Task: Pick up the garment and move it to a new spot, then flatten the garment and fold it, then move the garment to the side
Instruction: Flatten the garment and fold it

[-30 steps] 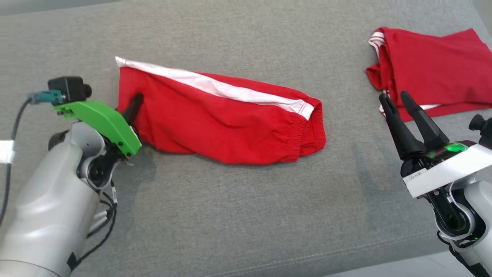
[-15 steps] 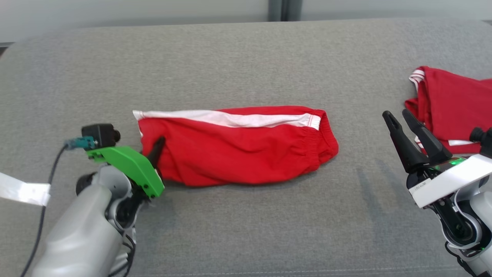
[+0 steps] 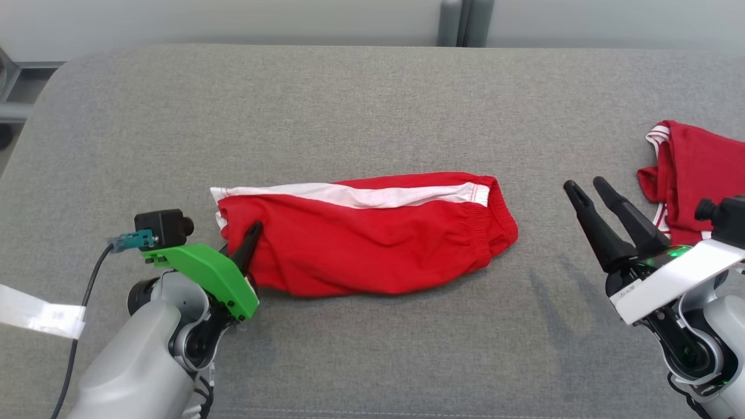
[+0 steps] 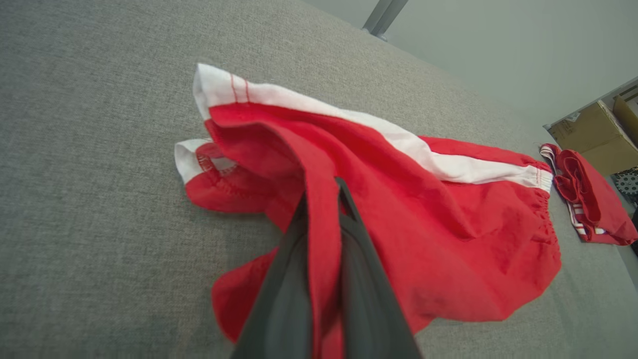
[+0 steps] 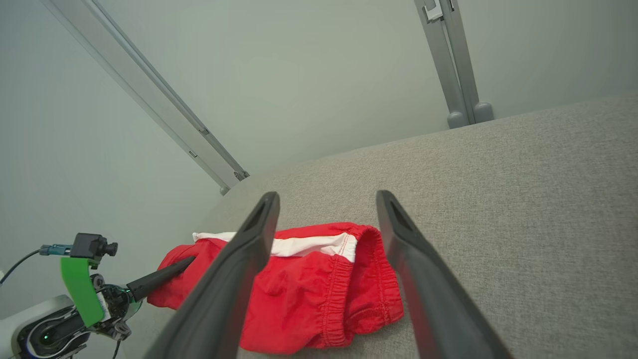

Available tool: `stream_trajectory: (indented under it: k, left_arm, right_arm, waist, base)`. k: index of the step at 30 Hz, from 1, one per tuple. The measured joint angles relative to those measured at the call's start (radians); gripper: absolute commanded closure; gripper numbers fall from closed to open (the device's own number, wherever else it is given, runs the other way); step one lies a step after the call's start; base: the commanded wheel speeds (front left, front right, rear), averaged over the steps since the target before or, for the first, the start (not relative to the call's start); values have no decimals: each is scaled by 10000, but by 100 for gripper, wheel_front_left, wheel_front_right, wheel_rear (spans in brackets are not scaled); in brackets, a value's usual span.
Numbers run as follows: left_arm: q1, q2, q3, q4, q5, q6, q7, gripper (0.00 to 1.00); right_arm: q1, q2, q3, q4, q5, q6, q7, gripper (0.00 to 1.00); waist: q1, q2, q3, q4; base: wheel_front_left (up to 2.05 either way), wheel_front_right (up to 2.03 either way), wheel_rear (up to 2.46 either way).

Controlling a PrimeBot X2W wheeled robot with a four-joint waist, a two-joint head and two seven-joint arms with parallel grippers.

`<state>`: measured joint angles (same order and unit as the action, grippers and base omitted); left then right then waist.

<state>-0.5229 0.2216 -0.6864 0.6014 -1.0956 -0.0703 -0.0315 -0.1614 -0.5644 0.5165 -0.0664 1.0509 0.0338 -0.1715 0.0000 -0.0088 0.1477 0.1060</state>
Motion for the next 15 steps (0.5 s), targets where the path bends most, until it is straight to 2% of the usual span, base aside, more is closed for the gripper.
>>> stream_trajectory:
  k: [1,2,8,15]
  left_arm:
    - [62,46,4,-13,0,4,-2,50]
    - [134,117,0,-31,4,19,-2,0]
    - [271,387,-35,-234,274,265,-65,0]
    - [308,1070,13,-328,759,679,-449,0]
  right_arm:
    - [0,4,25,-2,23,0,61,0]
    - [0,6,35,-6,42,0,63,0]
    - [0,4,-8,13,52,-19,59,0]
    - [0,-27,-198,40,52,-92,42,0]
  waist:
    - [0,0,5,-32]
    - [0,0,13,-68]
    - [0,0,72,-269]
    - [0,0,42,-319]
  base:
    - [0,0,0]
    - [0,0,0]
    - [0,0,0]
    - [0,0,0]
